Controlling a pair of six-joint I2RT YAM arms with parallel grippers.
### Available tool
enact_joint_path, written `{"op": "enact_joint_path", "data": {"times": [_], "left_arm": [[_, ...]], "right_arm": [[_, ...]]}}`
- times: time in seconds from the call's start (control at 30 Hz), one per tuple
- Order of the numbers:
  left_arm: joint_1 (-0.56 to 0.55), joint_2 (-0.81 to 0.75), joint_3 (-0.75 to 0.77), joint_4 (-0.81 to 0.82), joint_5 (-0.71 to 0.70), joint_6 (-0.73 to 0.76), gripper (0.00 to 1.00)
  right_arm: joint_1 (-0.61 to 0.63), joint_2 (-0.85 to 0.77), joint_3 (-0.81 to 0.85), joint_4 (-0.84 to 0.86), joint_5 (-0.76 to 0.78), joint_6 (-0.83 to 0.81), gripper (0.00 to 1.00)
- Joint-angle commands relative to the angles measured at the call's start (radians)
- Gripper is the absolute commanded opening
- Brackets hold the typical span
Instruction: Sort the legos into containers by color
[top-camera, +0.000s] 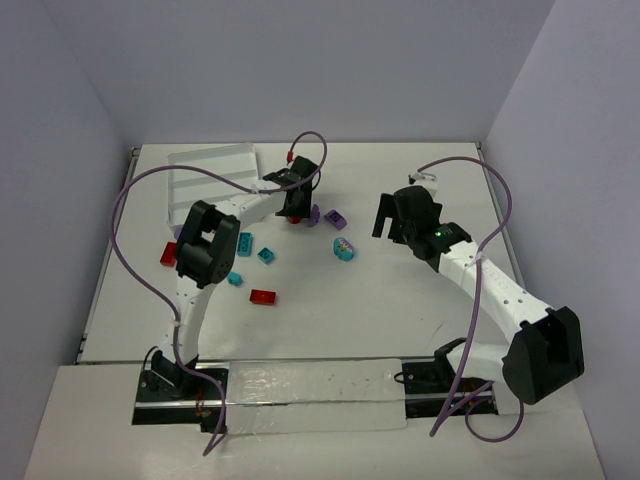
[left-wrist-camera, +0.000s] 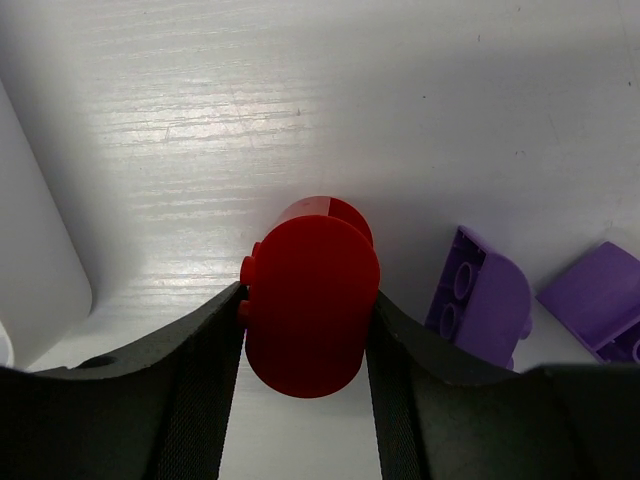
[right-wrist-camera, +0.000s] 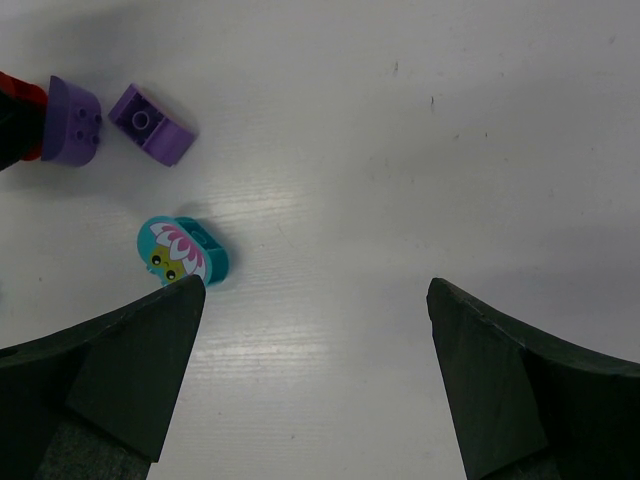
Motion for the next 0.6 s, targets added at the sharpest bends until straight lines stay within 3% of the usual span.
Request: {"op": "enact_joint_path", "data": {"times": [0.0,0.23,0.43,0.57], "left_arm": [[0.000,-0.029,-0.002,0.020,-0.008,0.001,0.40],[0.001,-0.096,0.049,-0.021,-0.062,0.036,0.12],[0.041,-0.185,0.082,-0.031,-0.063,0.043,0.10],[0.142,-0.263,0.080,-0.019,-0.068,0.028,0.11]], "right_arm": [[0.005,0.001,0.051,0.003,0.009,-0.004,1.00],[0.006,0.009,0.060,0.007,0.003,-0.011,1.00],[0.005,0.019,0.079,-0.003,0.005,-0.029,1.00],[0.005,0.014,0.094,-0.018,0.046,-0.052,1.00]]}}
